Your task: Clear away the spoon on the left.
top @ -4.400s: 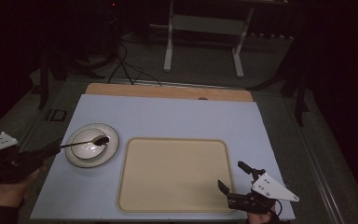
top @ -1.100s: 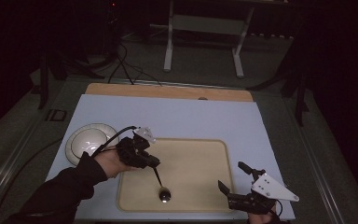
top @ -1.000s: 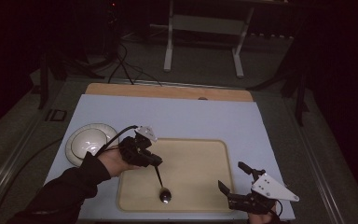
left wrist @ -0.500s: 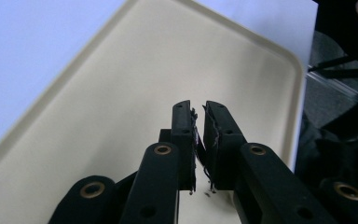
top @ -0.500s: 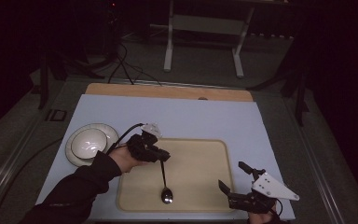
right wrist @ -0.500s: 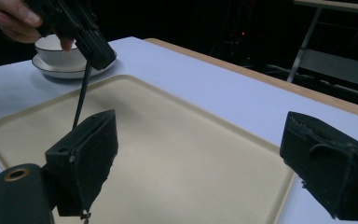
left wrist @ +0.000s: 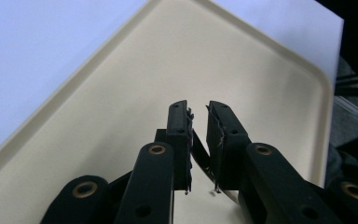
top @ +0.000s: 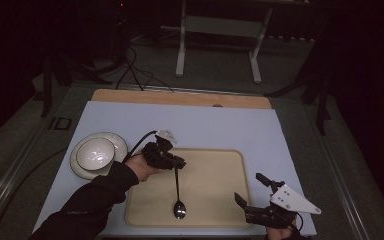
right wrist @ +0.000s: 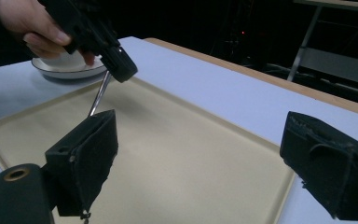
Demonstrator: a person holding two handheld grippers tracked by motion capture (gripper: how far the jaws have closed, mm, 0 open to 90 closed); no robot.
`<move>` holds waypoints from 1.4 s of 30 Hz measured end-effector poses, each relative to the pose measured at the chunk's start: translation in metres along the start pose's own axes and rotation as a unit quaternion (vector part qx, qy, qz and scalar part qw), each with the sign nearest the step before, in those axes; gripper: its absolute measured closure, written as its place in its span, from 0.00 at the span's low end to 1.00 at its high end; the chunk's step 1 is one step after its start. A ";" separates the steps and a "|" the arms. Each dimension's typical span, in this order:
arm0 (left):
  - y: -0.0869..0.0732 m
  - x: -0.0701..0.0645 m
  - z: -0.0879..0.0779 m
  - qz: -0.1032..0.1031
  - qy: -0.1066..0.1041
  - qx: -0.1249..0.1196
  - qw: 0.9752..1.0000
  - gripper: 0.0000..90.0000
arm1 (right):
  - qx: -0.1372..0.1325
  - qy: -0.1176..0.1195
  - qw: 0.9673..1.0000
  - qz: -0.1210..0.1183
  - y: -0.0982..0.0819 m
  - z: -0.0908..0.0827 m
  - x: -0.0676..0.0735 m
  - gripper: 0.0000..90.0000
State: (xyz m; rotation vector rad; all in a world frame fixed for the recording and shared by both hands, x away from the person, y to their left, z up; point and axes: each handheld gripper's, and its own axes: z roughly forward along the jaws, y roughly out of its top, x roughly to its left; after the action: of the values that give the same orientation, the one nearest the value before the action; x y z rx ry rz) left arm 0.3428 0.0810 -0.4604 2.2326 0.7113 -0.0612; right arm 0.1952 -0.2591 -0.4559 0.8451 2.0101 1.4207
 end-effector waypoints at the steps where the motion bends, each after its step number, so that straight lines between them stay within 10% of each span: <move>1: 0.000 0.001 0.001 -0.002 0.001 -0.001 1.000 0.89 | 0.000 0.000 1.000 0.000 0.000 0.000 0.000 0.13; 21: -0.020 0.024 0.042 -0.076 0.045 -0.017 0.996 0.85 | 0.009 0.008 1.000 0.000 -0.001 0.002 0.000 0.13; 42: -0.027 0.035 0.067 -0.093 0.076 -0.015 0.993 0.76 | 0.015 0.015 1.000 0.004 -0.002 0.004 -0.001 0.13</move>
State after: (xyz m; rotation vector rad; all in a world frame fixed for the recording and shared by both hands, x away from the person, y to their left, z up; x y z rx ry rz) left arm 0.3703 0.0656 -0.5345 2.1529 0.9952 0.0280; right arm 0.1986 -0.2576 -0.4587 0.8508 2.0565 1.4184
